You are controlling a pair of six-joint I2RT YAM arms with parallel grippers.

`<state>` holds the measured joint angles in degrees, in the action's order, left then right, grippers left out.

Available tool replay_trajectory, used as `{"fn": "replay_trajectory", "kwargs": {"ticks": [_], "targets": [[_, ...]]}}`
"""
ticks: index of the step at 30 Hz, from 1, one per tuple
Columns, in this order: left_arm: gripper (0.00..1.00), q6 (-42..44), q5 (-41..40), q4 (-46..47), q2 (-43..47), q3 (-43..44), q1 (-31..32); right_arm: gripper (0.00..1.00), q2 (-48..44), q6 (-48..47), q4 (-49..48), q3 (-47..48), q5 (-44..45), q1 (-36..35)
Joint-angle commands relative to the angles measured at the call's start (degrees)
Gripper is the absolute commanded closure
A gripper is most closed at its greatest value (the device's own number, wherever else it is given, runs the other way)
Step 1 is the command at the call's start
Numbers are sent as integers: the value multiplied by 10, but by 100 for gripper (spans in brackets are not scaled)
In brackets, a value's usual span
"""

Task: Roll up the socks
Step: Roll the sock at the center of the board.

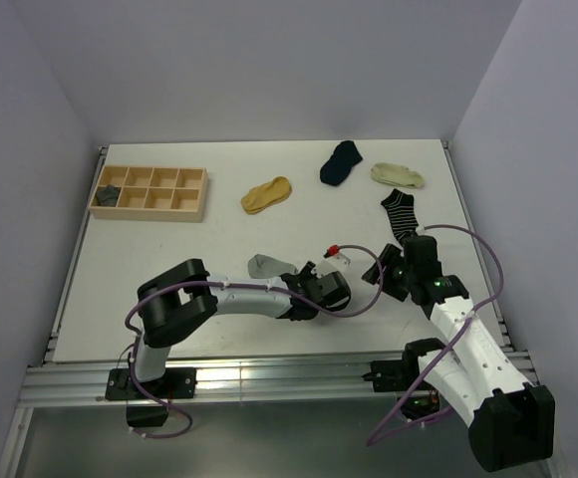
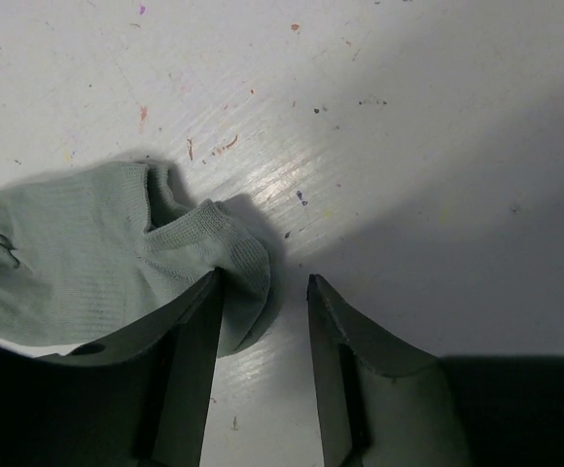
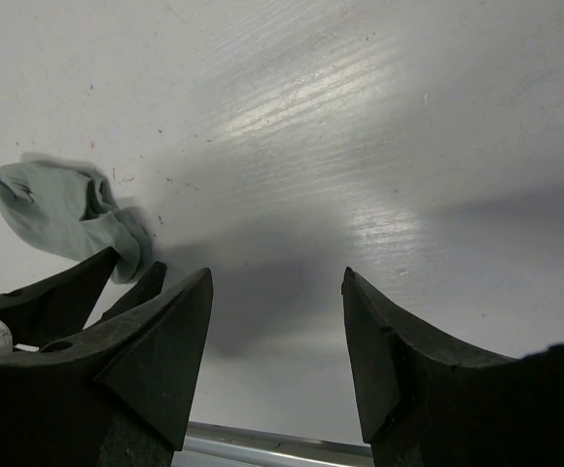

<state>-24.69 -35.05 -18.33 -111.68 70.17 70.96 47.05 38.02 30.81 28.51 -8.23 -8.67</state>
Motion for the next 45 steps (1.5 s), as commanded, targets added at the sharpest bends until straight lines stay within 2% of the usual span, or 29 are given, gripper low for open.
{"fn": "replay_trajectory", "kwargs": {"ticks": [1,4,5,8,11,14,17,21,22,25,31,36,40,45], "targets": [[56,3,1,-14,-18,14,3,37,0,-8,-19,-6,-12,8],[67,-4,8,-13,-20,5,3,37,1,-8,-22,-7,-15,10],[75,-7,9,-13,-21,3,3,37,1,-8,-22,-7,-16,11],[90,-13,13,-13,-21,1,3,37,1,-8,-24,-7,-21,12],[100,-19,18,-11,-15,3,3,38,0,-13,-31,-7,-29,12],[99,-29,32,-6,3,2,-2,39,-6,-26,-39,-3,-43,12],[100,-52,87,23,42,-20,-23,41,-15,-36,-52,-6,-64,12],[100,-86,187,84,100,-71,-78,42,-15,-31,-84,-15,-93,10],[100,-98,232,107,109,-92,-89,42,-13,-30,-89,-17,-98,9],[100,-125,321,156,145,-130,-152,42,1,-20,-112,-21,-109,2],[100,-174,481,253,161,-185,-233,43,41,-3,-145,-1,-100,-31],[100,-213,535,298,155,-216,-273,45,104,18,-178,29,-75,-80],[100,-226,552,311,149,-232,-303,51,165,39,-214,63,-58,-140],[99,-234,558,312,142,-242,-325,62,259,61,-252,102,-58,-174]]}}
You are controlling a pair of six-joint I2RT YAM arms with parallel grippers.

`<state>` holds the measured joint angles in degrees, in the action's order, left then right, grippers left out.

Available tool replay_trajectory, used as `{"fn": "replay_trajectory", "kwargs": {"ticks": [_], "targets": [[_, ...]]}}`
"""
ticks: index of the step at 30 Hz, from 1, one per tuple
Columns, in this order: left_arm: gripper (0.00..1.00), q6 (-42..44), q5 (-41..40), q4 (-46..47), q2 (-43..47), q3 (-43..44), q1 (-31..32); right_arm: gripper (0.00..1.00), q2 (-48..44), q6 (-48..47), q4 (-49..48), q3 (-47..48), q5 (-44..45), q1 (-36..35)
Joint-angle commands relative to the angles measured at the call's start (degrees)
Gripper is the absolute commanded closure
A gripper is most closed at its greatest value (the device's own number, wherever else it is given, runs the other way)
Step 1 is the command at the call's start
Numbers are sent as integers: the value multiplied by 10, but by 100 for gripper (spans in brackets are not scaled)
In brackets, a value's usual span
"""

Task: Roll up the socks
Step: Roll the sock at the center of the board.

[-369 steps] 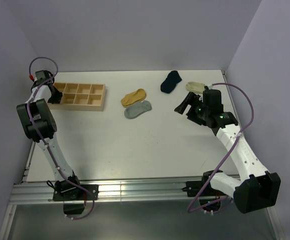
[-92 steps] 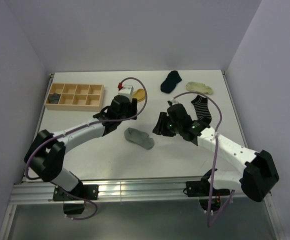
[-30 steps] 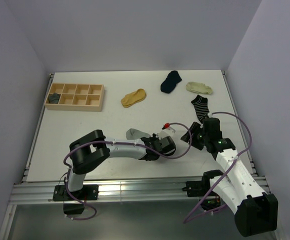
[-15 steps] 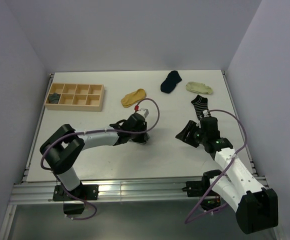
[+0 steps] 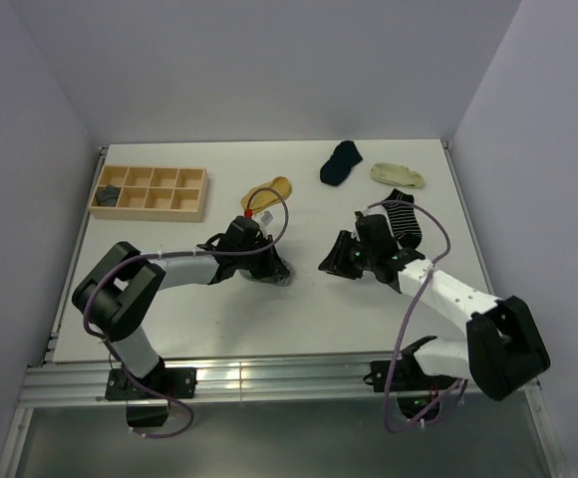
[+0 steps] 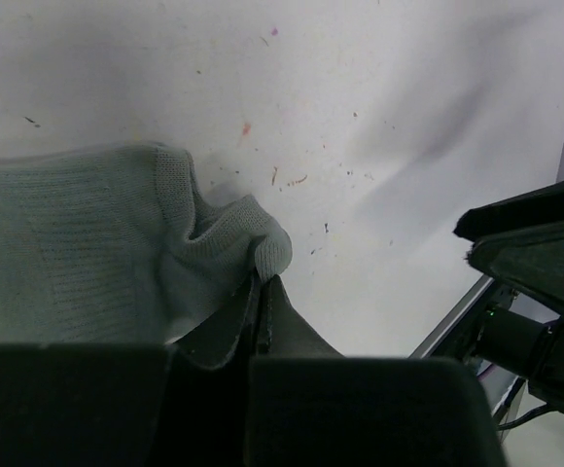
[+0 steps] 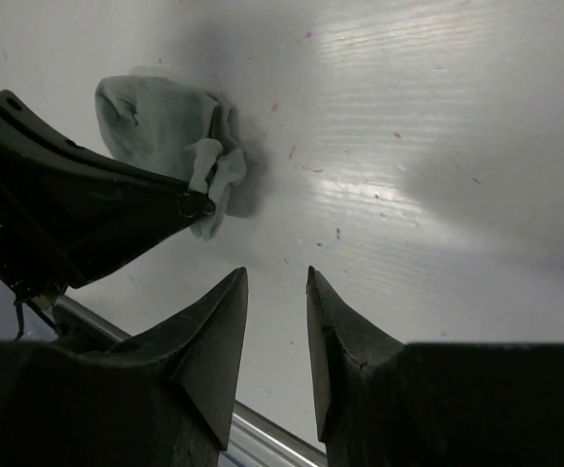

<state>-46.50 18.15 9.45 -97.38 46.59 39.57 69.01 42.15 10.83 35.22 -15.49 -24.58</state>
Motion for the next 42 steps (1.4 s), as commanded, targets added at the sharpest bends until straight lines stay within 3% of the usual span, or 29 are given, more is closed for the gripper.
{"fn": "replay_trajectory", "kwargs": {"ticks": [1,6,17,42], "targets": [[99,-16,28,36,-3,-8,-15,62,52,22,-56,49,12,-19],[99,-22,36,51,-11,-18,-22,61,124,42,-78,92,-16,-44],[99,-1,30,49,-3,-20,-24,46,228,96,-53,150,-31,-72],[96,13,15,53,33,-40,-20,47,294,201,-70,171,-8,-99]]}}
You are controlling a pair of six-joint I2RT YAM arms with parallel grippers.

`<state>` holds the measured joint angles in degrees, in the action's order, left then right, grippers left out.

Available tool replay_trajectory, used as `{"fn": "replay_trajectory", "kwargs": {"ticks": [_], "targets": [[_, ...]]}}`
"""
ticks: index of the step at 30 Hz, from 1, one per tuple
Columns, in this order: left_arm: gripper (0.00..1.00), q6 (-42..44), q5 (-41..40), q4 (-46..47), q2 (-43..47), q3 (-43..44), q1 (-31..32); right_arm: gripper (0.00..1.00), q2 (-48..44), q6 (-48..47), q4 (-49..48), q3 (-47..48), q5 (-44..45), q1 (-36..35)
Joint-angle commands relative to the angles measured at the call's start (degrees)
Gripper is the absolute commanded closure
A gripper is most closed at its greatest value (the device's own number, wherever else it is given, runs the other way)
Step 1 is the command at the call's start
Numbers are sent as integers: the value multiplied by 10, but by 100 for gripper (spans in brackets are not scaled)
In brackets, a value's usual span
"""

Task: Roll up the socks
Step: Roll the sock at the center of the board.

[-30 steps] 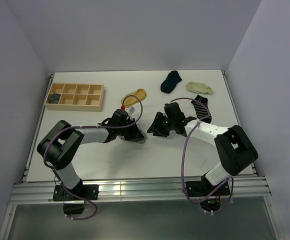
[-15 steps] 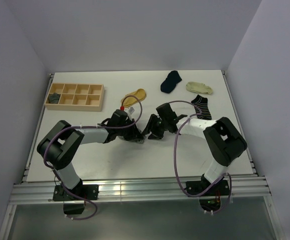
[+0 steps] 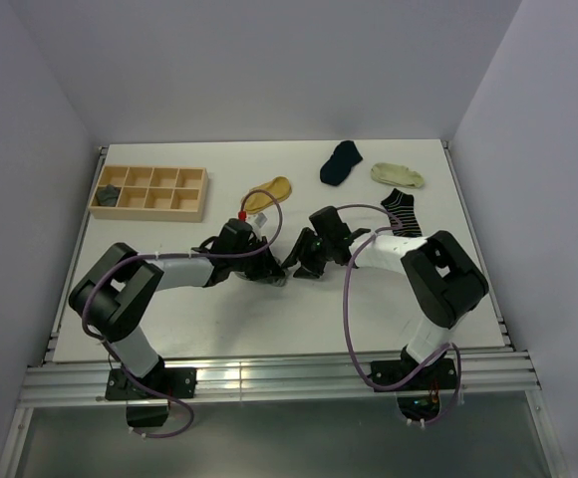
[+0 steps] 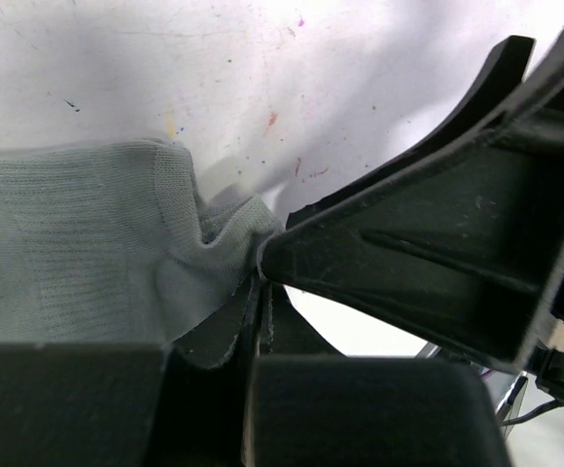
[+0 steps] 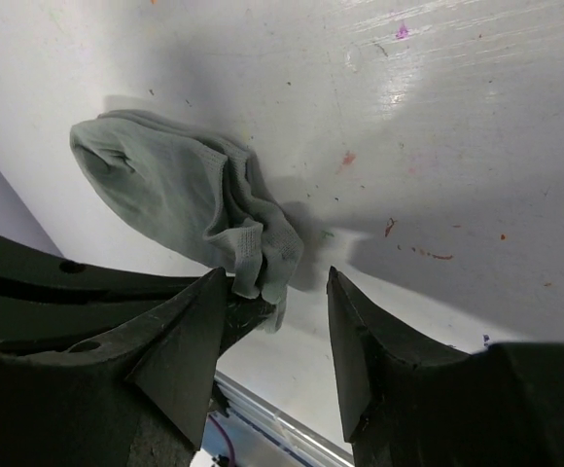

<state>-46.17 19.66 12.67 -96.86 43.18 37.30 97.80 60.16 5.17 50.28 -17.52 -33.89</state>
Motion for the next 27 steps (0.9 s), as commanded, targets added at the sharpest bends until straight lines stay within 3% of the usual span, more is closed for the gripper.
{"fn": "replay_trajectory", "kwargs": {"ticks": [1,8,12,20,24,27], "targets": [[96,12,1,21,27,-6,3,47,7,23,-19,20,12,-6],[96,19,-4,16,27,-1,8,49,27,29,-21,32,6,-7],[95,23,-8,10,24,4,12,55,32,28,-19,35,8,-7],[92,49,-42,-21,19,27,30,82,28,20,3,39,18,-8],[80,72,-73,-54,23,46,45,99,29,9,28,45,27,-8],[70,90,-125,-85,40,53,65,100,30,7,47,48,32,-8]]}}
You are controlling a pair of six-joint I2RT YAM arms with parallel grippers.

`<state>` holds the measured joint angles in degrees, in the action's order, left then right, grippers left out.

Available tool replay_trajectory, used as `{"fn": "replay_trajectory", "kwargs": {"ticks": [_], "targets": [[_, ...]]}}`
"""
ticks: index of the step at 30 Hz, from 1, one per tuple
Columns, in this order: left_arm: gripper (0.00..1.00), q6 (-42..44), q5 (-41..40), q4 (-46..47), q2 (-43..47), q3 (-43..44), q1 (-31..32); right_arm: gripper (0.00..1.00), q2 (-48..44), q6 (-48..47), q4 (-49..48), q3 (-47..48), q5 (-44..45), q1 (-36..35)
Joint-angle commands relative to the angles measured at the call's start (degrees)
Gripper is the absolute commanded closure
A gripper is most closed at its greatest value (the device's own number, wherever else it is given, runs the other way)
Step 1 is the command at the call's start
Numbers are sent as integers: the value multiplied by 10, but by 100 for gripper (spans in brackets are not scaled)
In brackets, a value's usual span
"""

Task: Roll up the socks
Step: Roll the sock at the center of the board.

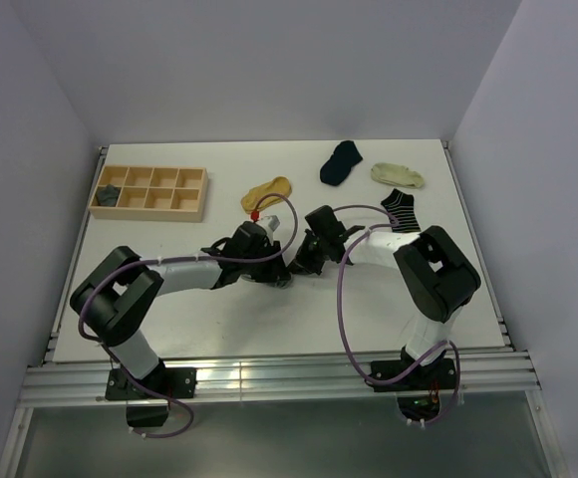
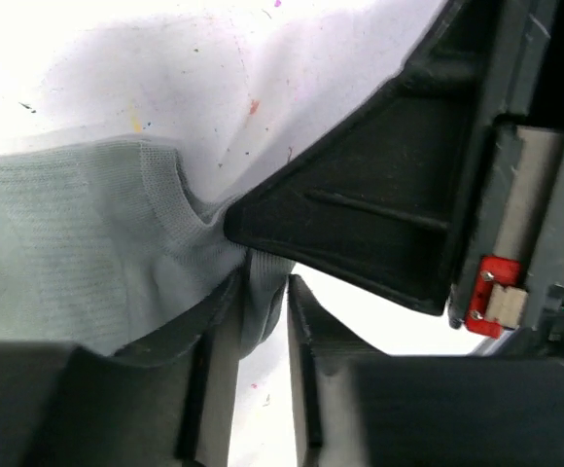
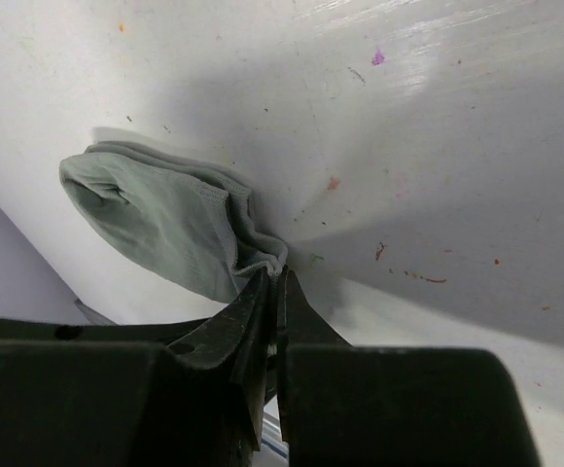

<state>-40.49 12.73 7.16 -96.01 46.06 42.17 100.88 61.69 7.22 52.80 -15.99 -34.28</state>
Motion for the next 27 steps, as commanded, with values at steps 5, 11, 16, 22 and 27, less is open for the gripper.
{"fn": "replay_trajectory", "kwargs": {"ticks": [5,11,16,22,27], "targets": [[58,60,-176,-71,64,32,65,100,0,-17,51,32,20,-4],[56,95,-309,-95,64,59,143,100,3,-23,60,37,17,-4],[56,130,-379,-97,37,83,191,100,6,-26,67,42,17,-4],[57,163,-441,-104,1,98,226,100,10,-27,72,42,8,-4],[57,161,-451,-99,-5,88,231,100,13,-26,73,42,1,-3]]}}
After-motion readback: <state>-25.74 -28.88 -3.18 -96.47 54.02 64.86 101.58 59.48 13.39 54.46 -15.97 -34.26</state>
